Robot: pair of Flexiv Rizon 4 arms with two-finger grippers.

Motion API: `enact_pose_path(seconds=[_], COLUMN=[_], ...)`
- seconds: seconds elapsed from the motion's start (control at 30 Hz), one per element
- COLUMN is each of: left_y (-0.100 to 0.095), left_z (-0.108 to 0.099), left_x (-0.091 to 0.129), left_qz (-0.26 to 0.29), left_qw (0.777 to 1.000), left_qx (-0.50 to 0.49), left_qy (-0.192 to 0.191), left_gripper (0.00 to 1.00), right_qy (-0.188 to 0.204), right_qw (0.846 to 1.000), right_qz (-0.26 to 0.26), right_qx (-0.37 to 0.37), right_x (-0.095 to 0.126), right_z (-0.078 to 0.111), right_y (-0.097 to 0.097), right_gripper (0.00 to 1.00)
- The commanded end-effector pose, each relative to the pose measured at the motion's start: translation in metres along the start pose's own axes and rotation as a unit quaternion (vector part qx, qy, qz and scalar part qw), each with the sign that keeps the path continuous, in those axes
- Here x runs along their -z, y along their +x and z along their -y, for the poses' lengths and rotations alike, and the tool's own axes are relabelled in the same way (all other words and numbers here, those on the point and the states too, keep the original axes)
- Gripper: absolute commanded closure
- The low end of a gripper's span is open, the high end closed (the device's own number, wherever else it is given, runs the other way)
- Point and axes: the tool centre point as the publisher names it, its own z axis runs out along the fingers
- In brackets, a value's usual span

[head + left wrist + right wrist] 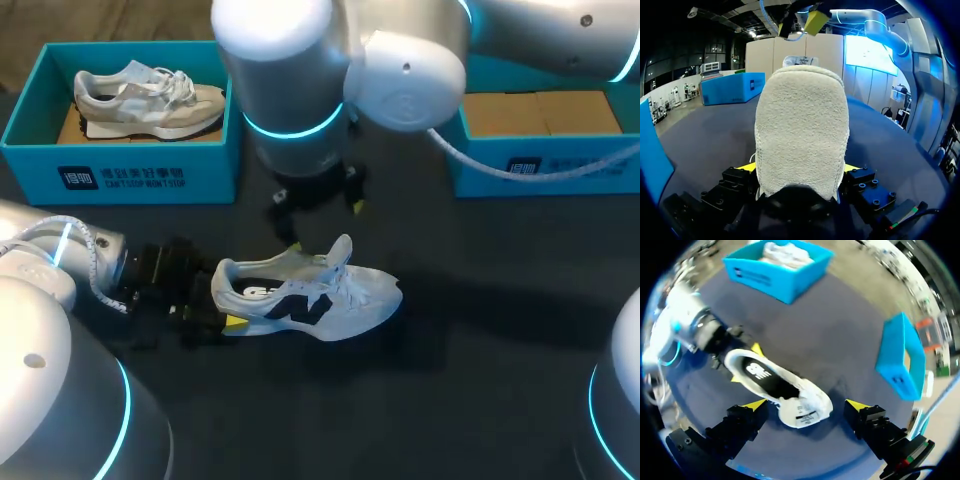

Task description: Take the shoe out of the shoebox, open the shoe tongue, remove and reinsert the insole, then place the shoe into the shoebox

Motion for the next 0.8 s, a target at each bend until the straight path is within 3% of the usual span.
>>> enact_pose_path(seconds=[0.03,0.33,0.37,0.4,0.47,0.5,0.8], left_y=[0.000,0.000,0.000,0.000,0.000,0.000,0.000], left_z=[0.000,0.000,0.000,0.000,0.000,0.000,0.000], left_x=[-0.002,-0.002,-0.002,-0.002,-0.002,-0.002,-0.002], left_qz=[0.001,0.001,0.001,0.001,0.001,0.001,0.001], left_qw=[1.000,1.000,1.000,1.000,1.000,1.000,1.000], left_qx=[0.000,0.000,0.000,0.000,0.000,0.000,0.000], left_qy=[-0.001,-0.001,-0.001,-0.001,-0.001,-0.001,-0.001], left_gripper=[1.00,1.00,1.00,1.00,1.00,1.00,1.00], right_qy=[-0.059,-0.072,-0.069,-0.069,-0.071,-0.073,-0.092], right_qw=[0.977,0.933,0.932,0.929,0.931,0.931,0.931], right_qz=[-0.022,-0.028,-0.029,-0.034,-0.037,-0.041,-0.085], right_qx=[0.202,0.351,0.355,0.361,0.356,0.355,0.344], right_x=[0.003,-0.004,-0.005,-0.007,-0.011,-0.012,-0.022], right_z=[-0.014,-0.028,-0.028,-0.028,-0.027,-0.026,-0.015], right_y=[0.022,0.053,0.055,0.056,0.055,0.056,0.066], right_gripper=[0.00,0.00,0.18,0.56,0.91,1.00,1.00])
